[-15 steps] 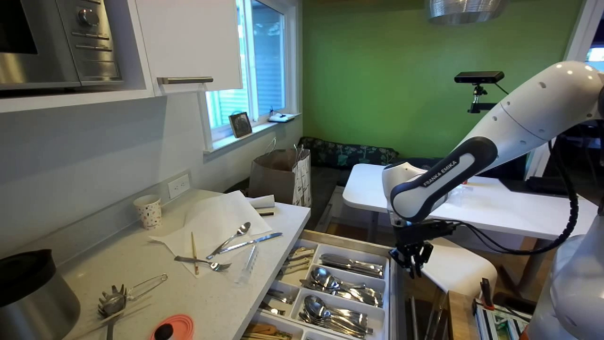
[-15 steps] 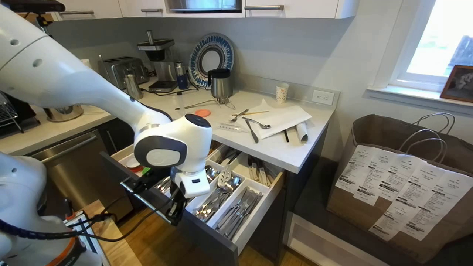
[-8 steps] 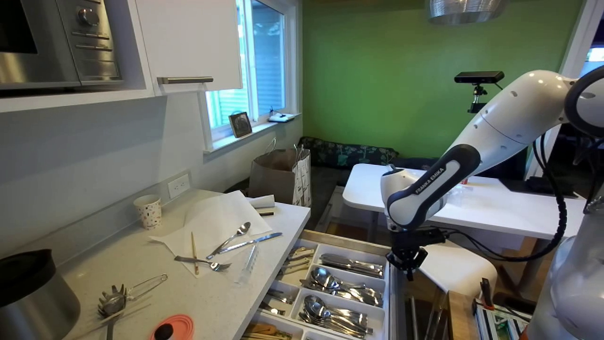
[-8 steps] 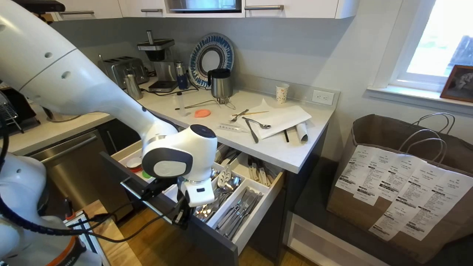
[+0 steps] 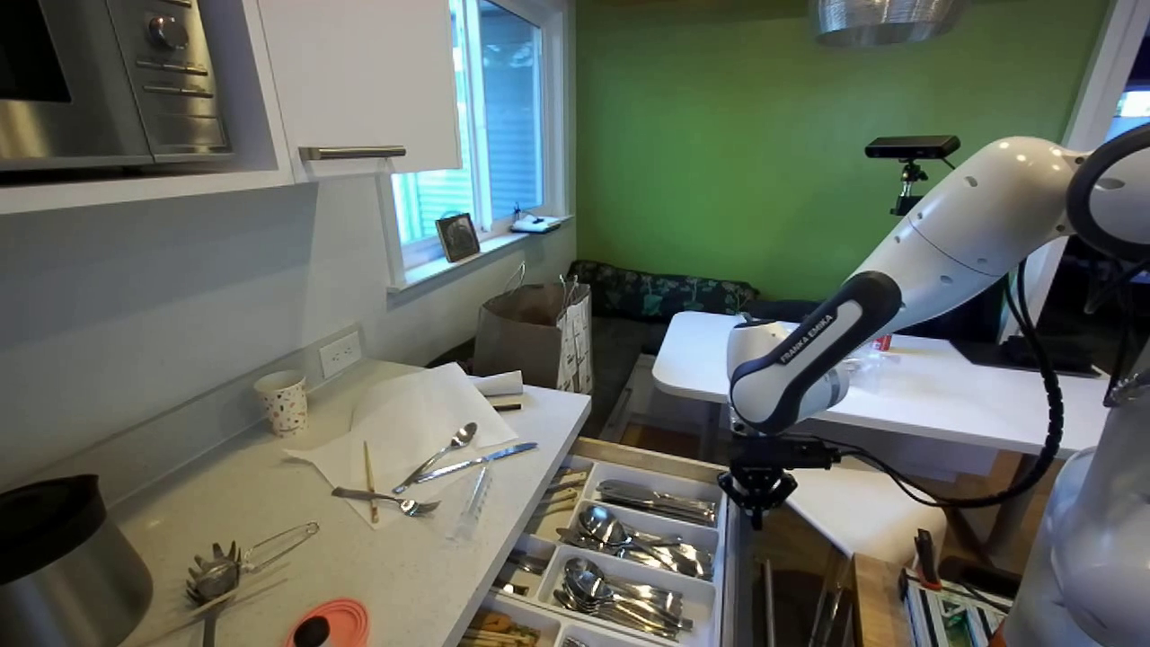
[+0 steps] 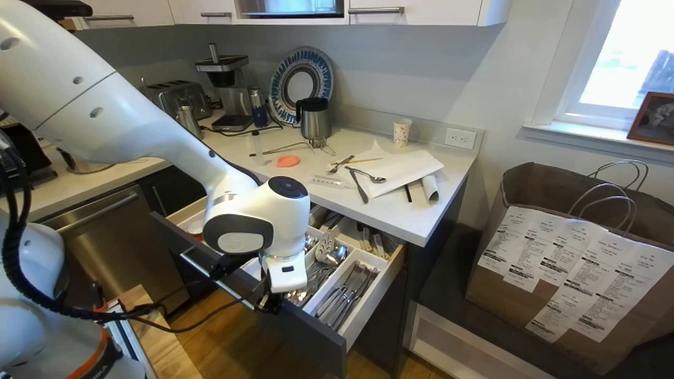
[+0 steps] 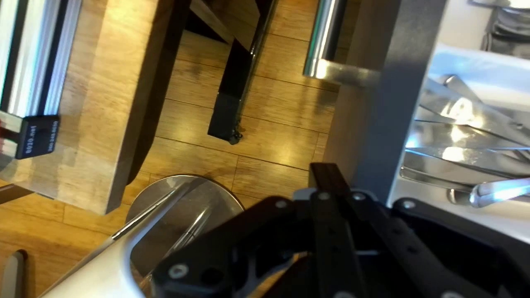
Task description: Close the opened cabinet drawer
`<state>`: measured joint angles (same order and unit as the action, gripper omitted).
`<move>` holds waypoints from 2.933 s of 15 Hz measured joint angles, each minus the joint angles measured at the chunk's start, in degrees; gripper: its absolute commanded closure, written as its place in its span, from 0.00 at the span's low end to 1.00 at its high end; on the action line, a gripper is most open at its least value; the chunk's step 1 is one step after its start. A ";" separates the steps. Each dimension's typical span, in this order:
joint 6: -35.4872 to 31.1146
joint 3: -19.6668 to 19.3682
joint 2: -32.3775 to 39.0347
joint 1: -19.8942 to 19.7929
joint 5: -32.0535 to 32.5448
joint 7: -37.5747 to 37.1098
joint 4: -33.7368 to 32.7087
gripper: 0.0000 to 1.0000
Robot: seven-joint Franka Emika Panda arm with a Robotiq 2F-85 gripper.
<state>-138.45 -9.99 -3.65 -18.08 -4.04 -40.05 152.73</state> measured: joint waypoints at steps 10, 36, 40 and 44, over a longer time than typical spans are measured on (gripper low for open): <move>-15.06 1.94 7.71 7.02 -16.90 -0.34 -6.27 1.00; -3.49 4.65 6.62 8.92 -9.27 12.30 -18.75 0.64; 4.62 7.32 -5.80 11.83 6.44 6.28 -11.85 0.33; 13.37 14.72 -17.99 13.50 13.93 4.82 -7.25 0.04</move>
<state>-125.08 4.73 -21.64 -4.57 9.89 -35.23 145.48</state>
